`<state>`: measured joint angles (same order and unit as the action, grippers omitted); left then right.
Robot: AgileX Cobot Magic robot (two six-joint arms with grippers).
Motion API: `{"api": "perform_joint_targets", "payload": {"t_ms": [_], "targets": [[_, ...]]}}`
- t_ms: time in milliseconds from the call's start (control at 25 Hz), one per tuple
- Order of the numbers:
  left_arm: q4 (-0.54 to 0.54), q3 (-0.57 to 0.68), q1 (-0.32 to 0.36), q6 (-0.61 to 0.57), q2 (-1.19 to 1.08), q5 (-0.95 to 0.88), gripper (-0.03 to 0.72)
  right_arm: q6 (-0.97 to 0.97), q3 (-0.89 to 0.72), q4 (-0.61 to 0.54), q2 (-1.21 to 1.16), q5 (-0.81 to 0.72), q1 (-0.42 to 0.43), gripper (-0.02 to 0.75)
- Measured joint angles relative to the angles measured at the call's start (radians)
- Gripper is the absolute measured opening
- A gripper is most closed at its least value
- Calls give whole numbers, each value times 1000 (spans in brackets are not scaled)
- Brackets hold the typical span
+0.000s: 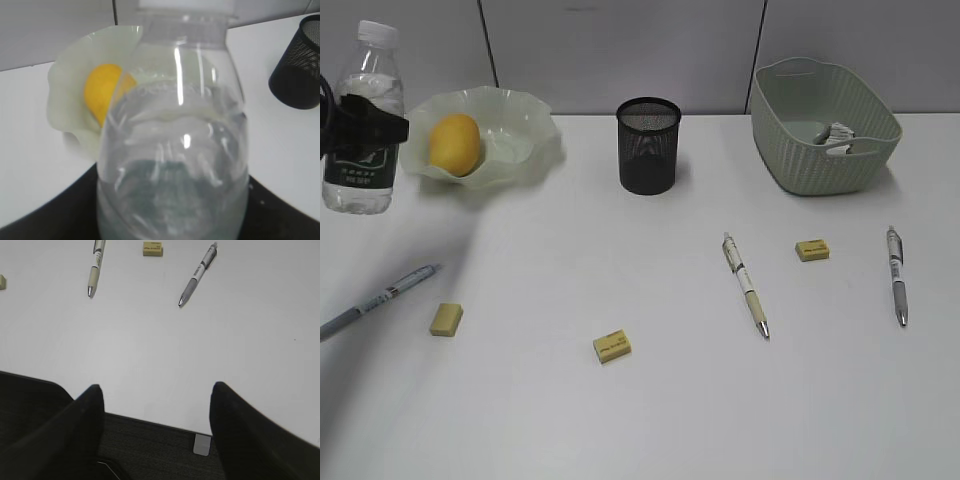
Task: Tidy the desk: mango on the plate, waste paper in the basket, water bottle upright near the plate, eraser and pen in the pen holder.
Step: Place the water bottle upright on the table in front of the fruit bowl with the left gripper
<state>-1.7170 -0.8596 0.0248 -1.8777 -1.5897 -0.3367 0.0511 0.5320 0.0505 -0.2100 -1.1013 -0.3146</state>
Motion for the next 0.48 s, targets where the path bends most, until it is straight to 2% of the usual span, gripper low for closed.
{"api": "perform_joint_targets", "payload": {"t_ms": [360,480], "targets": [[15,0,0,-12,-8,0,490,0,-1,0,0,0,0,522],[75,0,-20,-12,-8,127,490,0,-1,0,0,0,0,522]]}}
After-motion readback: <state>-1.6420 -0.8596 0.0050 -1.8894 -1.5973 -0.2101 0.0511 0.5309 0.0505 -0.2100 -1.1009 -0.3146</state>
